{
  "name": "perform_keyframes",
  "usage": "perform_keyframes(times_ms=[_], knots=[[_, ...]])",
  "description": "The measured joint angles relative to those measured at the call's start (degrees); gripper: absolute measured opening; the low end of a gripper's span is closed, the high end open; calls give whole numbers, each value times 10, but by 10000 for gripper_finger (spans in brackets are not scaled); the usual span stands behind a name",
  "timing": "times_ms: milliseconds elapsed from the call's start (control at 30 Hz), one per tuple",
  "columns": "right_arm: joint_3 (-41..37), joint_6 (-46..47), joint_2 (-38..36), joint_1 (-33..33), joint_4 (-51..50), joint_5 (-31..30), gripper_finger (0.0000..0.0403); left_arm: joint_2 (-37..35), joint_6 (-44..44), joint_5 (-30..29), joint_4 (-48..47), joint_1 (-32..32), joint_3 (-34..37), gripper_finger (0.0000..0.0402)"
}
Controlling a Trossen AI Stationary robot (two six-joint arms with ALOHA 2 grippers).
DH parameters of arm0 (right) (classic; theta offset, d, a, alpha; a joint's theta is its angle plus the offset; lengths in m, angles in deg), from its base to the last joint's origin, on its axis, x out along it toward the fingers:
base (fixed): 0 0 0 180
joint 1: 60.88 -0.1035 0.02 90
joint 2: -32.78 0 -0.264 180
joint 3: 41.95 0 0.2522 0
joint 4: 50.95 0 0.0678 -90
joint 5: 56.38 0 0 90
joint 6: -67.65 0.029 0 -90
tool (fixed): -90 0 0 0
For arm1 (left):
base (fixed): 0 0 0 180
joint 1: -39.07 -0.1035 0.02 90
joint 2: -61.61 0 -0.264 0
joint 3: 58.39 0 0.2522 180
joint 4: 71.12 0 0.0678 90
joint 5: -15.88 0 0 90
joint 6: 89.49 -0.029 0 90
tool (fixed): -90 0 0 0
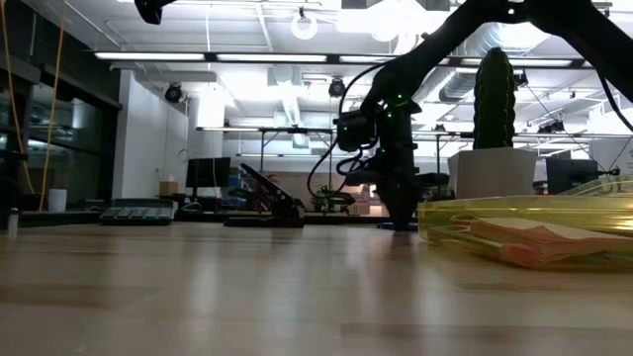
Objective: Pack school essentials
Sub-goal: Put the blue scissors into the yellow box
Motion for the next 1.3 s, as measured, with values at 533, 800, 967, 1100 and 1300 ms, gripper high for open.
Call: perform_keyframes(times_ms=[533, 800, 967, 1100, 1300], knots=[[0, -80, -58, -69, 3, -5, 4, 0, 6, 2, -2, 0, 0, 205], [-57, -118, -211, -131, 60, -28, 2, 0, 44, 48, -2, 0, 0, 205], [-258, -80, -373, -192, 326, -5, 1, 0, 45, 50, -2, 0, 0, 205], [-398, -36, -482, -245, 578, 4, 1, 0, 78, 62, -2, 0, 0, 205], [-473, -69, -546, -312, 744, -38, 1, 5, 89, 67, -2, -5, 0, 205]])
